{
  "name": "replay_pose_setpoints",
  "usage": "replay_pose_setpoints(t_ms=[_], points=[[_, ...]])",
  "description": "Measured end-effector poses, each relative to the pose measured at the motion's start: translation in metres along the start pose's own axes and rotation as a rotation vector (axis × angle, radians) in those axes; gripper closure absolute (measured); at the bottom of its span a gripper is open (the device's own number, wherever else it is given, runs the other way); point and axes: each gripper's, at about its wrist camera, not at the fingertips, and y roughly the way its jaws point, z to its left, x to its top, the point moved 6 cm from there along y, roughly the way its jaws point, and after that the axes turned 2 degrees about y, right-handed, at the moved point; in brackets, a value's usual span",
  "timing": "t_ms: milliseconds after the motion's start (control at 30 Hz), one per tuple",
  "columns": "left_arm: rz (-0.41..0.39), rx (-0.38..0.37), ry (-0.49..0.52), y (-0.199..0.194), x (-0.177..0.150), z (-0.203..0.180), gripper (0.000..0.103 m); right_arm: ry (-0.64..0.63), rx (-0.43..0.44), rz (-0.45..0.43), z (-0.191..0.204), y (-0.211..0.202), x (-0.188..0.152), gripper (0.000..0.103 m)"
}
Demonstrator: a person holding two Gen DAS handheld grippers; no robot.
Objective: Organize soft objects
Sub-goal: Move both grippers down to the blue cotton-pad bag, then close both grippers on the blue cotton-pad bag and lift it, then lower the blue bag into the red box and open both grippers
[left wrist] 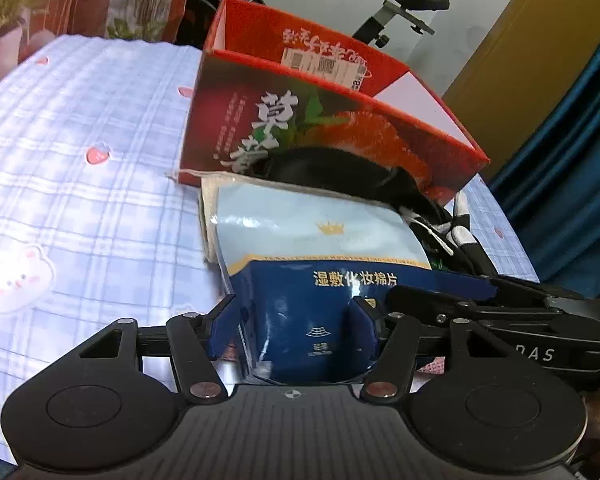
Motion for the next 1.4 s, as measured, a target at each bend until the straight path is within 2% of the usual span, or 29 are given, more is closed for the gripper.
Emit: replay_pose_setpoints(t_ms=[133,500,667,933,1067,1200,1400], points=[[0.002,-0.015,-0.012,0.004,-0.002,0.001,0.041,0.017,0.022,0.027,-0.001,0.006,-0.004,0.045],[0.017,-0.058,-0.106,0.012,-0.004,0.012,0.042,0.019,0.045,0.04,0.0,0.012,-0.009,0.056],[-0.008,-0.097,-0.165,0.005,-0.003,0.021,0.053,-0.002,0.049,0.026,0.003,0.007,-0.007,0.062],[-0.082,-0.154,-0.128,-0.021,0.01,0.014,0.053,-0.068,0.064,-0.05,0.015,-0.015,0.008,0.065],[-0.151,-0.171,-0.052,-0.045,0.023,0.001,0.053,-0.115,0.079,-0.098,0.025,-0.031,0.021,0.065],[-0.218,-0.176,0.009,-0.072,0.039,-0.009,0.053,-0.165,0.096,-0.16,0.037,-0.047,0.041,0.065],[-0.29,-0.169,0.055,-0.09,0.074,-0.024,0.053,-0.2,0.122,-0.228,0.046,-0.064,0.079,0.065]])
